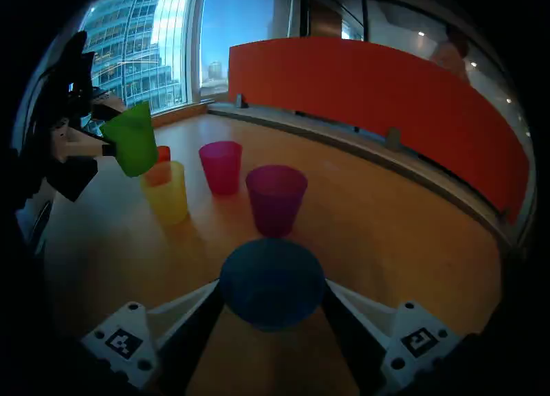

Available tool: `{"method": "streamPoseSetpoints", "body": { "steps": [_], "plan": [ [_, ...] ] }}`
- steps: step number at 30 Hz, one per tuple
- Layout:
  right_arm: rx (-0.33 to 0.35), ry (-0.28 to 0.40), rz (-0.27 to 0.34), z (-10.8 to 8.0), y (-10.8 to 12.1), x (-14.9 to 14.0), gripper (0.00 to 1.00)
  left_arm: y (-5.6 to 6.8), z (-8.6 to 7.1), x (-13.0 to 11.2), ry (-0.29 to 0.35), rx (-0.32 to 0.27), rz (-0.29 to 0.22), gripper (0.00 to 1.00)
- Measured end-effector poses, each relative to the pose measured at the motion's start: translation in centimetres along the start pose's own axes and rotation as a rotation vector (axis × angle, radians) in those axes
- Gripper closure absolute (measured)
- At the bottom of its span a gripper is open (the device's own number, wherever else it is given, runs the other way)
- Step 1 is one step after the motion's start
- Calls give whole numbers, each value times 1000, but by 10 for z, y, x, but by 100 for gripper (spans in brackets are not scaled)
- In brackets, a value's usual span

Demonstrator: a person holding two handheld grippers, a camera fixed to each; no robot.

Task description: Pour water

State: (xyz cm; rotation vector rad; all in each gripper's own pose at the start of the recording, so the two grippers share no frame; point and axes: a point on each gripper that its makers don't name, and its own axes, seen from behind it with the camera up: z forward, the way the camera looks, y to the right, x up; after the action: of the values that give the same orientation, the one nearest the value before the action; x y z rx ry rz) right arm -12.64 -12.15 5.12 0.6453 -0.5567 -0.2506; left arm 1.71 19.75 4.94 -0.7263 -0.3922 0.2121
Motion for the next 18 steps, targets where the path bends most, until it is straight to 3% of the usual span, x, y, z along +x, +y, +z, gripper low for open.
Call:
{"method": "streamPoseSetpoints", "body": {
  "steps": [12,18],
  "plan": [
    [-15,38,10,-3,2,5,10,-2,-8,-1,10,5,0,18],
    [-18,83,14,-16,0,19,10,-4,-14,1,24,10,-5,18]
  ]
}}
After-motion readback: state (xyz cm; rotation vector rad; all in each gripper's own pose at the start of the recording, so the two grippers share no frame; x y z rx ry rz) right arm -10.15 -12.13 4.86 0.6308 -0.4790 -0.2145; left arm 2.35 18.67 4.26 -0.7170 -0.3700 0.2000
